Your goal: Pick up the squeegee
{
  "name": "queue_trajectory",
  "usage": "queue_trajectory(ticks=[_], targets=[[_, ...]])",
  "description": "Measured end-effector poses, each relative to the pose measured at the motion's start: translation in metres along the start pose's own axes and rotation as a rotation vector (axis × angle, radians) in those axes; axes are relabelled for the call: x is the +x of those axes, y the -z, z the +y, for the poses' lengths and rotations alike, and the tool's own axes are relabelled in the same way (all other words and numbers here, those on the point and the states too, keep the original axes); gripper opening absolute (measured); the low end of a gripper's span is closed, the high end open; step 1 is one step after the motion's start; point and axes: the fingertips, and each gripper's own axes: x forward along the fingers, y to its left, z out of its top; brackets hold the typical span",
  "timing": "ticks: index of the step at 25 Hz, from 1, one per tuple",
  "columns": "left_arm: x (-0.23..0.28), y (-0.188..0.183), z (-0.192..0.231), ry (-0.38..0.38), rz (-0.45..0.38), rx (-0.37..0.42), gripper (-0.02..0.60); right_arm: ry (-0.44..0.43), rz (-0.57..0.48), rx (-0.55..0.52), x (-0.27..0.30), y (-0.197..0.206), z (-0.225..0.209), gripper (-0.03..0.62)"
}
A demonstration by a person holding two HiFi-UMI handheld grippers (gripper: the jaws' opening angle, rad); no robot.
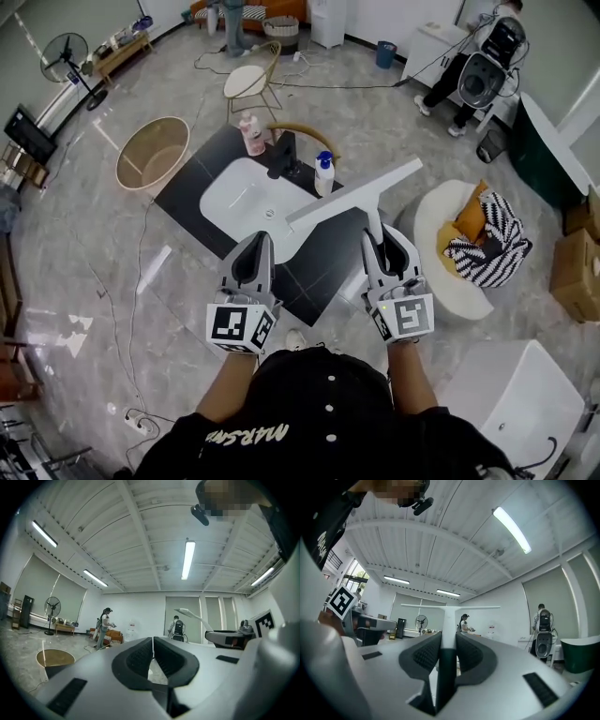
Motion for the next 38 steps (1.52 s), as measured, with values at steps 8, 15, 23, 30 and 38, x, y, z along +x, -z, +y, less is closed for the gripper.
queue_trajectory(ticks=[8,15,23,30,38], targets=[[-0.002,-0.014,-0.004,0.007,-0.022,0.029,0.018,0.048,-0.042,0.007,-0.009,-0.009,-0.008,0.083],[-0.003,-0.012,-0.004,0.014,-0.029,0.031,0.018,0.061,-0.047,-0.009,-0.009,-0.009,-0.009,0.083],[-0.004,-0.010,-0.008,0.010,-0.031,0.031,0.018,0.045,-0.035,-0.016,-0.009,-0.009,-0.009,0.083],[-0.008,-0.011,-0.009,0.002,-0.035,0.031,0.018,0.045,-0.032,-0.011,-0.010,-0.008,-0.010,0.083],[-0.011,-0.006,-0.013,-0.007,-0.022,0.031,0.018,0.048,-0.018,0.008,-0.013,-0.003,-0.012,0.083]])
